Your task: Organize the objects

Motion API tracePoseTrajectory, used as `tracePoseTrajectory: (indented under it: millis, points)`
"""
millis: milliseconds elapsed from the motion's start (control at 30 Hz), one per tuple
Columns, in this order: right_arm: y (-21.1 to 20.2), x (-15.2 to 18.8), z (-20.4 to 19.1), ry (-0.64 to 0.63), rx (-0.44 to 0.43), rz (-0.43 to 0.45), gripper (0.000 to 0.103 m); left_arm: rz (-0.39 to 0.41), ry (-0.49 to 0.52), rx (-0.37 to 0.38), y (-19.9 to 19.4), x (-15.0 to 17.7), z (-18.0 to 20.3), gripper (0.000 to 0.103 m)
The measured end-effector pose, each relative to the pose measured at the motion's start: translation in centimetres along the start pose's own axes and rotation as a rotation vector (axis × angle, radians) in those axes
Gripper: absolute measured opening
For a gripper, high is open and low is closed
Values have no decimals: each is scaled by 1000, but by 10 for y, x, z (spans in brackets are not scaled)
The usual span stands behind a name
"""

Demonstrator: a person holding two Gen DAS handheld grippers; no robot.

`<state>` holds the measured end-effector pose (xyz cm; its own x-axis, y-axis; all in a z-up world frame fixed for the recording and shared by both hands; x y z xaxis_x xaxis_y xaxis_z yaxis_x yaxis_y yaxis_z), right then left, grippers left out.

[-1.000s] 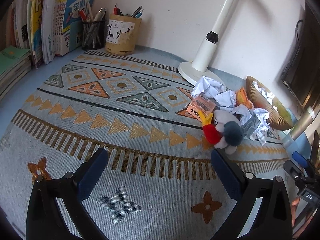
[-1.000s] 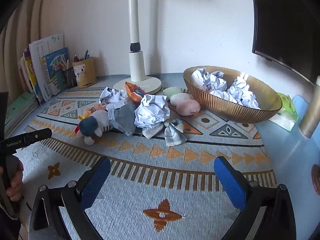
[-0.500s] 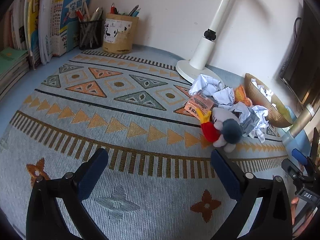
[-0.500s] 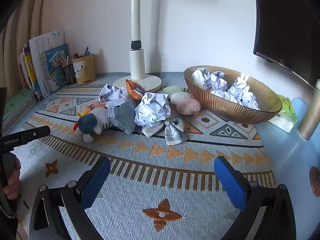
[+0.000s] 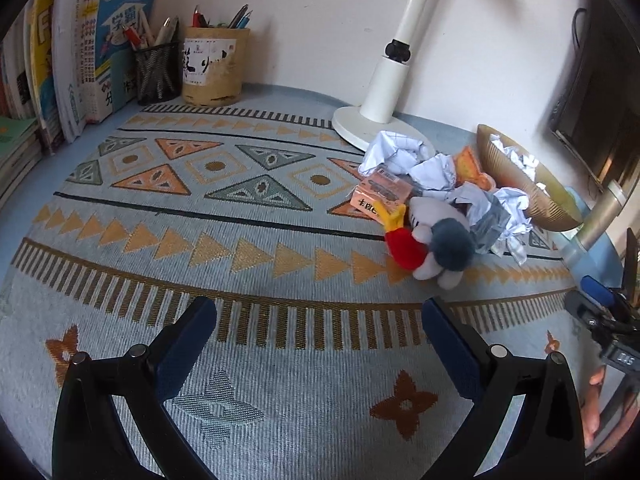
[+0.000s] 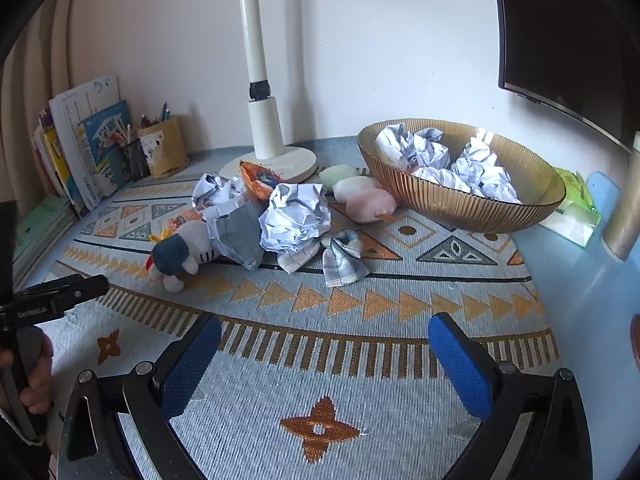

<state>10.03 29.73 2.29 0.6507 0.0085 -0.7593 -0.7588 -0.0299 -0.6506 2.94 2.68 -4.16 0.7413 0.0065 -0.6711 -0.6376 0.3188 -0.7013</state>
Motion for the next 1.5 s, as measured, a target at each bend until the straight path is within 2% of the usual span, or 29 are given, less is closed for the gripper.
tracePoseTrajectory:
  millis: [167,700,1133,1233,1300,1367,1433,1500]
  points:
    - [1,1,-1,-19,31,1,103,18,-19,30,-3,-2,-1,102]
    - [-2,-1,-5,-43,40,20,103,-2,4,-16,0,-1,0,102]
    - [-1,0,-5,-31,-11,4,103,-23,16,-13,4,1,2,102]
    - [3,3,-6,-27,-42,-36,103,-31,30,14,0,1,7,102]
    - [7,7,-7,-18,-118,-95,103,-40,30,69,-6,2,13,102]
    - [11,11,-4,22,-210,-192,103,-63,47,134,-10,-2,23,102]
    - [11,-1,5,57,-232,-232,103,-88,63,195,-6,-11,39,102]
    - [15,-21,10,94,-255,-236,103,-120,93,210,7,-19,58,102]
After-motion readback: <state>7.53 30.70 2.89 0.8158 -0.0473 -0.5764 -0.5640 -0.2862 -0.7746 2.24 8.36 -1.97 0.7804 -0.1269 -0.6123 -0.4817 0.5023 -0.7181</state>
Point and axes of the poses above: each gripper's, at about its wrist camera, not at the fingertips, and y roughly the way its jaws point, z to its right, x to its underside, the point moved 8 cm from there along y, roughly the way its jaws point, and after that the axes turned 1 degree about -y, right-handed, at the moved point
